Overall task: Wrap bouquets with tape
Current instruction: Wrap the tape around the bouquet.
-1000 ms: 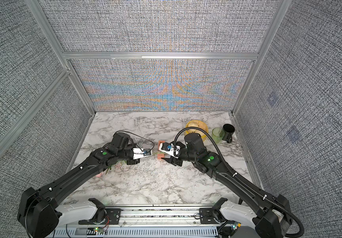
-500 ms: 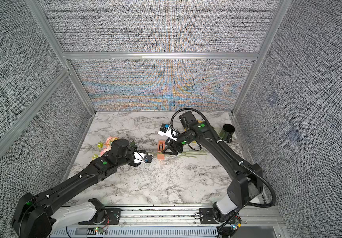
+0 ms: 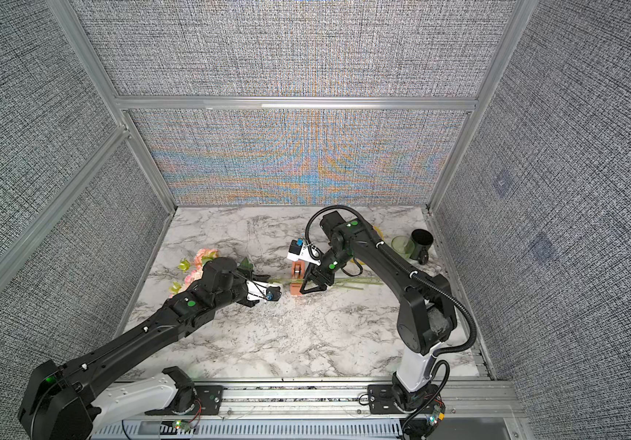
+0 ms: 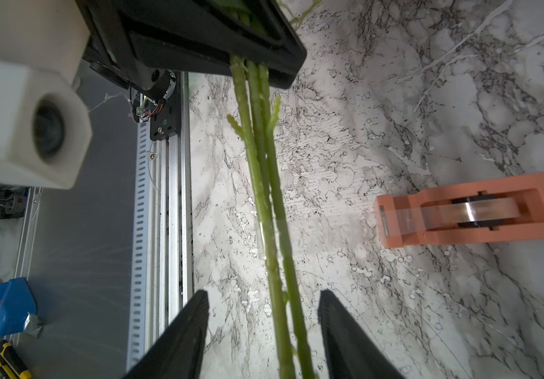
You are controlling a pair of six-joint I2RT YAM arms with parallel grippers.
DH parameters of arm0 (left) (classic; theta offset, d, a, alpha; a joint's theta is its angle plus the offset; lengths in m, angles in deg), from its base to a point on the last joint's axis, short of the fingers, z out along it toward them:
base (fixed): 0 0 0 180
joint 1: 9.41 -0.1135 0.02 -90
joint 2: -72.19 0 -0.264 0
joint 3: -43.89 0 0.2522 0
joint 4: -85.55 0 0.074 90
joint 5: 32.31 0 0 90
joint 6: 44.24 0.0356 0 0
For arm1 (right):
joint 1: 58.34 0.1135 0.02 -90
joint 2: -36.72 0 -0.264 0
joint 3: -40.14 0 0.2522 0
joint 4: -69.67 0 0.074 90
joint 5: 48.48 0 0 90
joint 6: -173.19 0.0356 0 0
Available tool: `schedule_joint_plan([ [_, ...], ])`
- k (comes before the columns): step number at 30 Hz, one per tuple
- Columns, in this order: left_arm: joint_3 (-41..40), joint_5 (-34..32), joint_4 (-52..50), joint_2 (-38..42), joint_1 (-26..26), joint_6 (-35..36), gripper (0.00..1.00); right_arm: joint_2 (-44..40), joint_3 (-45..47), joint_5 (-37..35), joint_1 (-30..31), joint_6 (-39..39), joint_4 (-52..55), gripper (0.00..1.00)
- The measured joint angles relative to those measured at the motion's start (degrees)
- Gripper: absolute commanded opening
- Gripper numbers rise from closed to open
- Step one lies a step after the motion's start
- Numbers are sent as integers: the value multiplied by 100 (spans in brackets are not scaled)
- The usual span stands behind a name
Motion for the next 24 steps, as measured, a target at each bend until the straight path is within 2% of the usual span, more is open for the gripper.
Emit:
schedule_joint_plan([
  [4,0,33,-37,9,0,-59,0,-15,92,-48,50,-55,-127,28],
  [7,0,57,-85,35,0,-129,0,-109,227,-313,144,-50,-398,10],
  [9,-4,44,-144,98,0,-216,6,-295,448,-431,190,-66,-684,0],
  [11,-28,46,-170,240,2,-313,18,-549,730,-549,234,-66,-1049,0],
  [19,-391,92,127,798,0,-1036,42,-1506,1888,-1141,446,-376,-2712,0],
  [24,-192,186,-31,850,0,-1526,58,-1786,2531,-1696,588,-702,-3779,0],
])
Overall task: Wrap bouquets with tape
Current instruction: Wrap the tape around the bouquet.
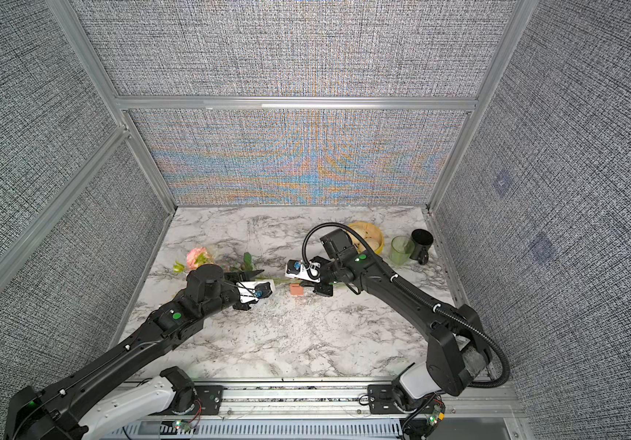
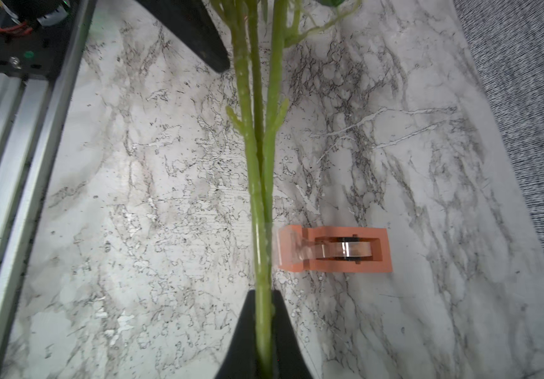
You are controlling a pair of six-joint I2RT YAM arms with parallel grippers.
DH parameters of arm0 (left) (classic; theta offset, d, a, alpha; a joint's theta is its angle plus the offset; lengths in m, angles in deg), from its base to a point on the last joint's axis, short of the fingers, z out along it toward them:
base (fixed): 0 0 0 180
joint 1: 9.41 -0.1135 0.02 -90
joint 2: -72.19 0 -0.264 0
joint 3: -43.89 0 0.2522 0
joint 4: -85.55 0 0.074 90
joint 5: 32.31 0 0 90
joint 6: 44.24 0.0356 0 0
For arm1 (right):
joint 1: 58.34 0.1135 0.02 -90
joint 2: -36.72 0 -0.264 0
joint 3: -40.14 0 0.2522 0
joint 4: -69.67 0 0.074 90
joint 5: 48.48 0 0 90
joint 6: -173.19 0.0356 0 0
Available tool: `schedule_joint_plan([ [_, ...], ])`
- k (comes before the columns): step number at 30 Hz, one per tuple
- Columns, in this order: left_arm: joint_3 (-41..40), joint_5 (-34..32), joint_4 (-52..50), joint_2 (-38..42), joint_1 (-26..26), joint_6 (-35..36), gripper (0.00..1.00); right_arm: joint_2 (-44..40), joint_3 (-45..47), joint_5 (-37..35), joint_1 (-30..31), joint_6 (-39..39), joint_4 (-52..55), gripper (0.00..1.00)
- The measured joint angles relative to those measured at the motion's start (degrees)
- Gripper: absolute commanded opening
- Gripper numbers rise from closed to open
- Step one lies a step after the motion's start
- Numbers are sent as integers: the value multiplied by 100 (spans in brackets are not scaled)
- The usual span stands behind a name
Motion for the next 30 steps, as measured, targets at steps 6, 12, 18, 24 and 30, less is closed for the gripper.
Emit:
schedule_joint_plan([
  [6,658,385,-667,-330,0,-367,62,-365,903,-763,219,-236,-1655,0],
  [12,1010,551,-1213,-1051,-4,-481,63,-588,2013,-1207,507,-612,-3414,0],
  [18,1327,354,-1429,-1738,-76,-479,62,-562,2660,-1572,728,-1025,-4903,0],
  [24,1794,345,-1731,-2282,-254,-389,48,-433,3047,-1969,855,-1530,-5910,0],
  [30,2050,680,-2138,-2461,-352,-332,36,-402,3390,-2251,859,-2061,-6629,0],
])
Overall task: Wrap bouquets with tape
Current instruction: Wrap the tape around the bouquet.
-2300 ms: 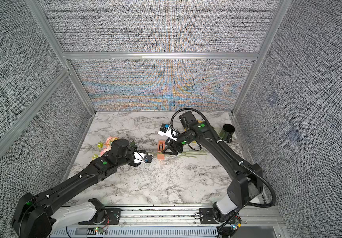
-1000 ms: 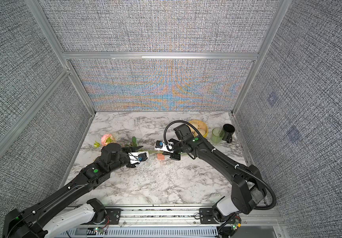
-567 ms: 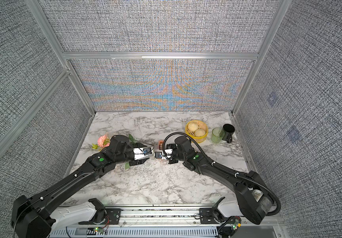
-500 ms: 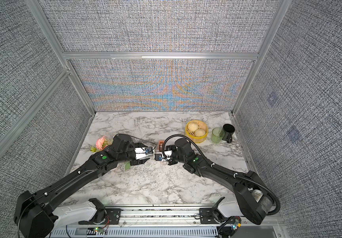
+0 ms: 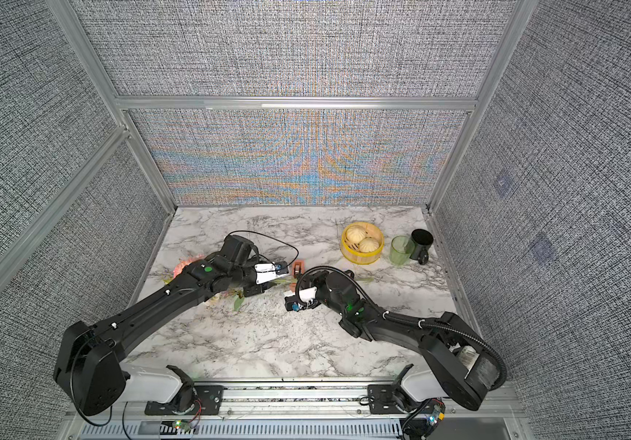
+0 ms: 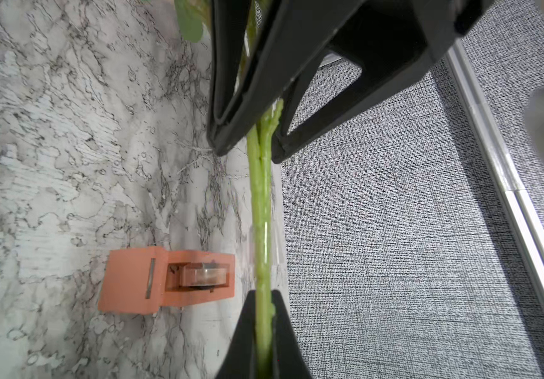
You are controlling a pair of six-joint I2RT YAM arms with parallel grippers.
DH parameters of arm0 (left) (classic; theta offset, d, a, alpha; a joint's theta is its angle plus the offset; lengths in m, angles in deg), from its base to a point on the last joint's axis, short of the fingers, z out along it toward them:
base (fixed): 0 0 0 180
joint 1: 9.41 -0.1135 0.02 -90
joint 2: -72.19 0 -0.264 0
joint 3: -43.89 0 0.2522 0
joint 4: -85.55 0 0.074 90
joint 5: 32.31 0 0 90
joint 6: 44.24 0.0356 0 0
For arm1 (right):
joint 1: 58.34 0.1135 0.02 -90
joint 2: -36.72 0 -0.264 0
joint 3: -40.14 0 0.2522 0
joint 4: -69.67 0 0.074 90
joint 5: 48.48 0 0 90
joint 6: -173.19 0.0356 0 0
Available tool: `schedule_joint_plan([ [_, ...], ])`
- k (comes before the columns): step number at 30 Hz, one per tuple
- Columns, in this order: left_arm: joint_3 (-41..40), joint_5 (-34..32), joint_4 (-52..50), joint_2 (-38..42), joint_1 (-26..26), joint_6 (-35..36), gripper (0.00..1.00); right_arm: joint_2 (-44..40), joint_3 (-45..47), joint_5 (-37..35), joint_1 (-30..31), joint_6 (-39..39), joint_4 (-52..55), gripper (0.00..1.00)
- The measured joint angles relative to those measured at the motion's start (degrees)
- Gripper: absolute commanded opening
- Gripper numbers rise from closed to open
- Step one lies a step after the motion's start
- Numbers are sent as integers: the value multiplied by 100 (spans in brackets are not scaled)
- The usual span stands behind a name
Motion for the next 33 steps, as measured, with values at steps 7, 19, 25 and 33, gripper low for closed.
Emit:
schedule_joint_plan([
  [7,402,293,-595,-293,-59,7,11,142,195,-59,15,-483,-682,0],
  [19,1270,573,-1646,-990,-107,2,0,46,304,-275,85,-820,-922,1],
  [25,1360,380,-1628,-970,-127,-31,0,-927,-146,-138,223,-162,693,39],
  [33,614,326,-656,-234,-125,487,0,-2566,-1880,1565,-632,2949,4813,46],
])
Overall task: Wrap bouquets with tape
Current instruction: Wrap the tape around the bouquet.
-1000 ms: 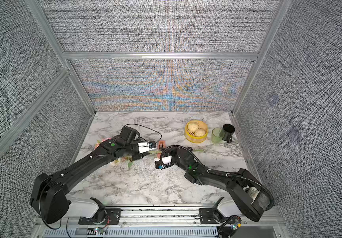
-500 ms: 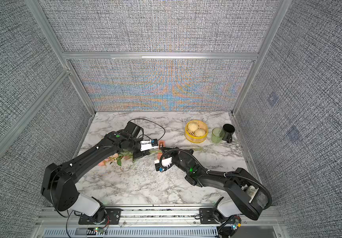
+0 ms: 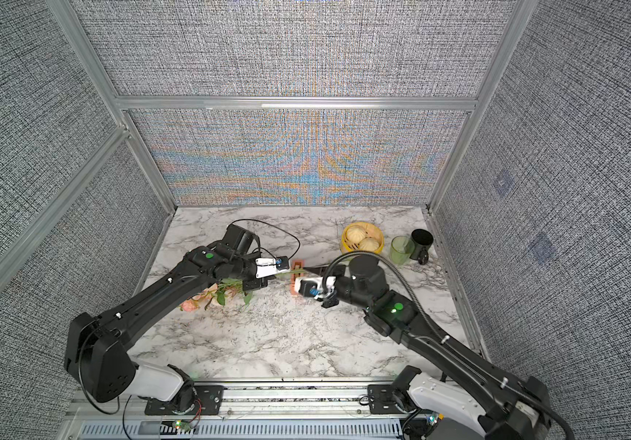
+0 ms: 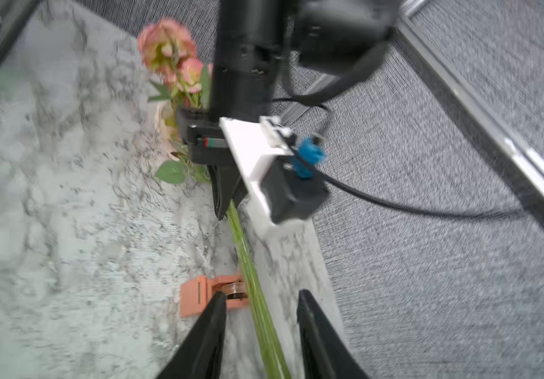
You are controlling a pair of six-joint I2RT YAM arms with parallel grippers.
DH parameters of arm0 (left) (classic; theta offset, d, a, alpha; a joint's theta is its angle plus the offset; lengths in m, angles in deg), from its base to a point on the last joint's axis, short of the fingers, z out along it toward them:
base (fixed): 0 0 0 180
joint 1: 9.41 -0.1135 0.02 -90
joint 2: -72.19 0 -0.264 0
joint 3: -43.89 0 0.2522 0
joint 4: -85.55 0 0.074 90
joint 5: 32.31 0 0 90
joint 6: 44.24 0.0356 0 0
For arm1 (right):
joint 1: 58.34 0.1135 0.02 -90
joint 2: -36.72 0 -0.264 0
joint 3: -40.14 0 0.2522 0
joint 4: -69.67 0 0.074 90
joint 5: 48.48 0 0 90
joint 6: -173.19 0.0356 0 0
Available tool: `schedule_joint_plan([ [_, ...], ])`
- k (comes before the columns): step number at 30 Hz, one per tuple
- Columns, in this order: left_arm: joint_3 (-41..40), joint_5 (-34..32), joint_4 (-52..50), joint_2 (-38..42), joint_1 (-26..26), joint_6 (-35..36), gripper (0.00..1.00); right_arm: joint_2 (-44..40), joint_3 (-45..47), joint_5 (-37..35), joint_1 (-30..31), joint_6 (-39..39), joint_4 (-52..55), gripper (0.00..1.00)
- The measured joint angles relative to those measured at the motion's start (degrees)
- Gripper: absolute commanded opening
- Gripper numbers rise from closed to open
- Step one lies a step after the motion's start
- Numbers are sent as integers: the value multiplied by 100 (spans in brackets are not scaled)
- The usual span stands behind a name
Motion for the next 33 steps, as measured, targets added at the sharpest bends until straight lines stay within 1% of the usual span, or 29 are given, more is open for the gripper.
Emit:
schedule_joint_plan([
  [2,-295,-37,365,221,52,160,0,-107,-203,470,-518,863,444,53],
  [4,-627,-140,737,452,179,378,0,92,-566,933,-946,1644,922,55],
  [7,-994,-387,1165,688,352,695,0,986,-1596,1585,-1366,2343,1692,55],
  [9,-1268,-656,1517,844,494,973,0,1757,-2389,2004,-1451,2538,2387,55],
  [12,-1746,-970,2131,1051,673,1340,0,2726,-3359,2559,-1434,2524,3386,55],
  [15,-2057,-1266,2691,1117,752,1631,0,3506,-3976,2798,-1373,2345,4297,55],
  [18,-2184,-1615,3064,1071,826,1871,0,4089,-4328,2914,-1250,2057,5027,55],
  [20,-2251,-1711,3298,1047,861,1982,0,4380,-4476,2962,-1176,1849,5405,55],
  [27,-2404,-2096,3845,922,964,2262,0,5158,-4876,3010,-898,1401,6146,55],
  [33,-2424,-2100,4009,916,981,2343,0,5541,-5031,2872,-857,1207,6430,55],
])
